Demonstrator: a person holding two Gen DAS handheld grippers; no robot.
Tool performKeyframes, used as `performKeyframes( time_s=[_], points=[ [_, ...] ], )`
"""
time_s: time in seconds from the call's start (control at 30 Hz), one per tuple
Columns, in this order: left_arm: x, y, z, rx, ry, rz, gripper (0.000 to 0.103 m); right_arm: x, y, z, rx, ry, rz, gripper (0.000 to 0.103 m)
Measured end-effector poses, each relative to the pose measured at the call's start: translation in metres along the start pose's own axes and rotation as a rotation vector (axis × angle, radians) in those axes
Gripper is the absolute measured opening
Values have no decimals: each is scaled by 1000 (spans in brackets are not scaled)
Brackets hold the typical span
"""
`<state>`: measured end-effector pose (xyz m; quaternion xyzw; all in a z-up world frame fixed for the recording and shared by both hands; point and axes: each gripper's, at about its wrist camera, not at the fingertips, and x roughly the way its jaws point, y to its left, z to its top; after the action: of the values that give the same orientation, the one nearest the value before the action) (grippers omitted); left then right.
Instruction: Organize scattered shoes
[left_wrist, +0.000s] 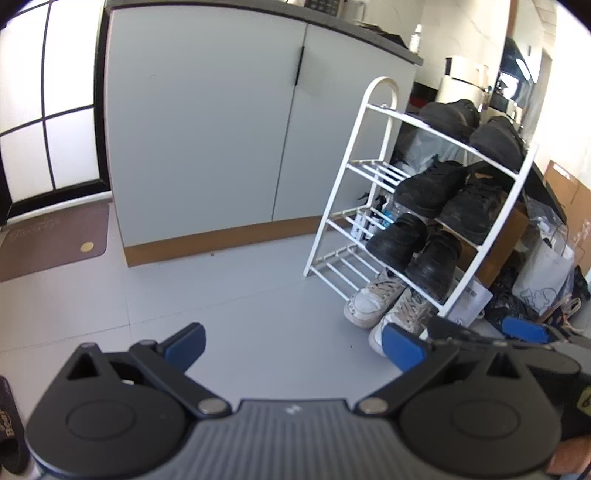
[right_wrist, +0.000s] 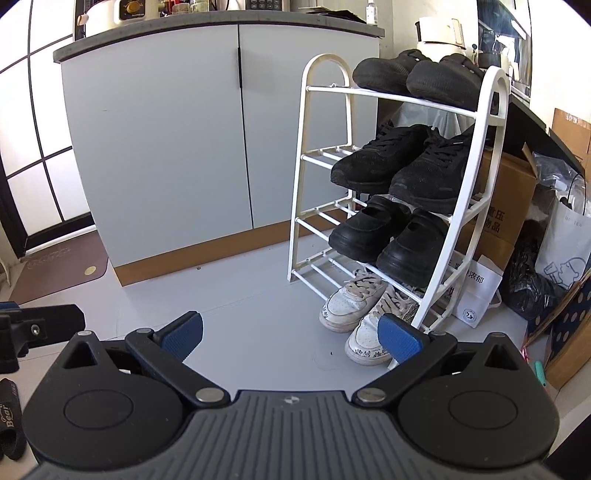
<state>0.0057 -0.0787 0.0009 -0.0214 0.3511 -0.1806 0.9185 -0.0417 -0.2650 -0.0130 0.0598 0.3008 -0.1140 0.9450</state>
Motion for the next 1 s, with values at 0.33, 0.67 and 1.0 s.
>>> performKeyframes(
  time_s=[0.33,0.67,1.0],
  points=[
    [5,-6,-5,21,37,0,103,-1,1,-2,-19,-12,-9,103],
    [3,-5,-7,25,38,6,103,-3,9,-7,-39,-14,-5,103],
    [1,-9,-7,42,27,7,103,-3,11,-8,-37,-12,-14,103]
  ],
)
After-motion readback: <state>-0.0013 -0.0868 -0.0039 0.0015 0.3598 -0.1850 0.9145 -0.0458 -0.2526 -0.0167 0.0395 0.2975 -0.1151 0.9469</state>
